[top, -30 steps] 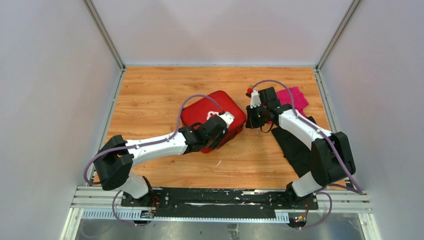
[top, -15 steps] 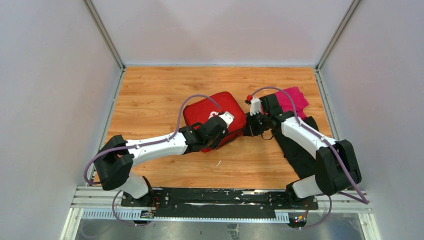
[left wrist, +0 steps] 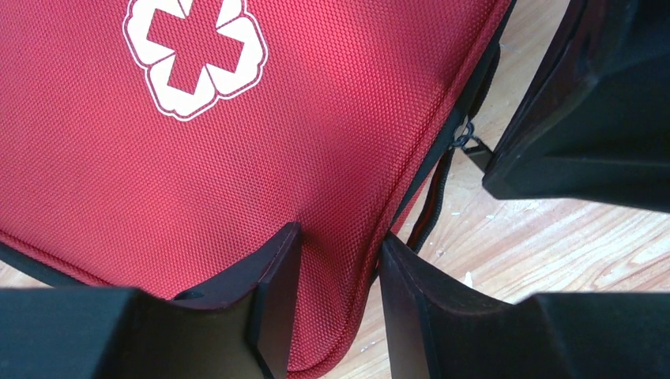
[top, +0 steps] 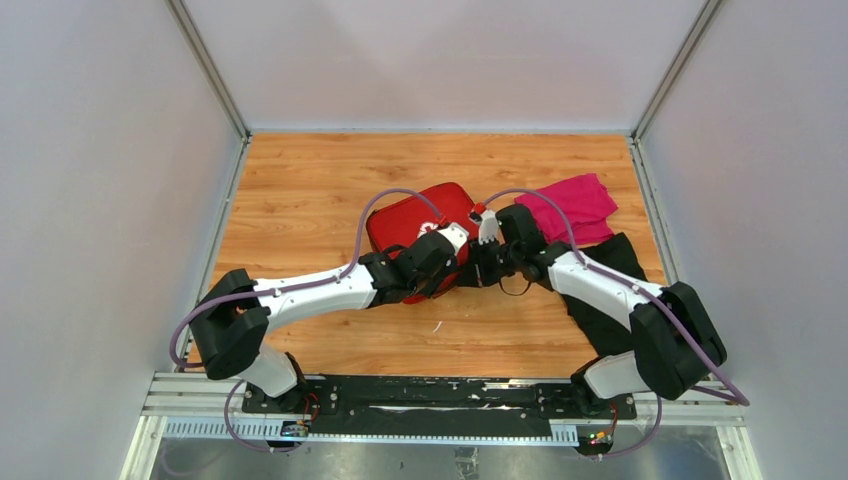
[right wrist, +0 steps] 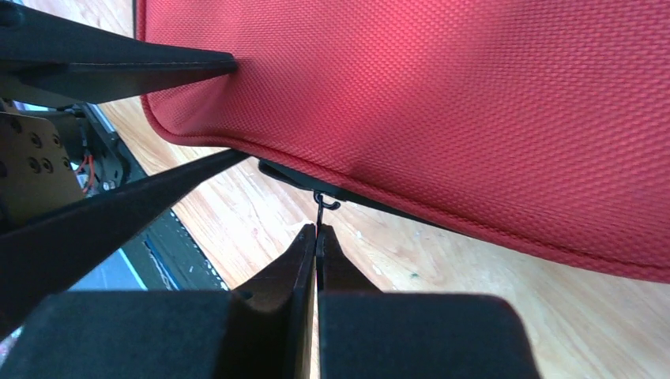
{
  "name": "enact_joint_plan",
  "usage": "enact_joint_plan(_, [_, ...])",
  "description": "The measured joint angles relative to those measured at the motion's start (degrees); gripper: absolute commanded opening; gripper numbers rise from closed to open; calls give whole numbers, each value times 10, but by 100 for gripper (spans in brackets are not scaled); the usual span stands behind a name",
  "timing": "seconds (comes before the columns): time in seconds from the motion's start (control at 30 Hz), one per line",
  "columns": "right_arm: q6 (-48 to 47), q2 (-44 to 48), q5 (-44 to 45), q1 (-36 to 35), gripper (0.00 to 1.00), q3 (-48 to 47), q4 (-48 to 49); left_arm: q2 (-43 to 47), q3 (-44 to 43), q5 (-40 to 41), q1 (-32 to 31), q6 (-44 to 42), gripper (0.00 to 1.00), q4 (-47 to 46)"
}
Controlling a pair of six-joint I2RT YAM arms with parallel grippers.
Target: Organize the medicine kit
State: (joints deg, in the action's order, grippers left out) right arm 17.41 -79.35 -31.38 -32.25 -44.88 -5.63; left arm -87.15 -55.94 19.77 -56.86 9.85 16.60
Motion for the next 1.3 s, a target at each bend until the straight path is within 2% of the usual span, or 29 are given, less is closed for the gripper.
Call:
enact_joint_plan(0.4, [68,-10,-21,-19,0,21,62,15,10,-29,2,0,63,-13])
enact_joint_plan(0.47, [73,-7,-14,-19,0,23,62,26,15,-37,3,1,68,-14])
enact_joint_plan(0.57, [83,20,20,-17,0,36,60,63,32,-57,5,5,83,-10])
enact_joint_plan(0.73, [105,93,85,13,0,73,42,145,50,-75,5,14,92,-4])
enact_joint_plan(0.9, [127,141,115,71,0,113,31,175,46,-62,24,16,93,-8])
enact_joint_plan(1.0, [134,158,117,111,0,122,18,163,32,-71,81,29,93,-9])
enact_joint_plan(1.13, [144,177,121,156,0,132,5,116,-1,-71,155,41,93,-21])
enact_joint_plan(1.3, [153,193,126,173,0,137,-14,27,-58,-89,183,42,93,-35])
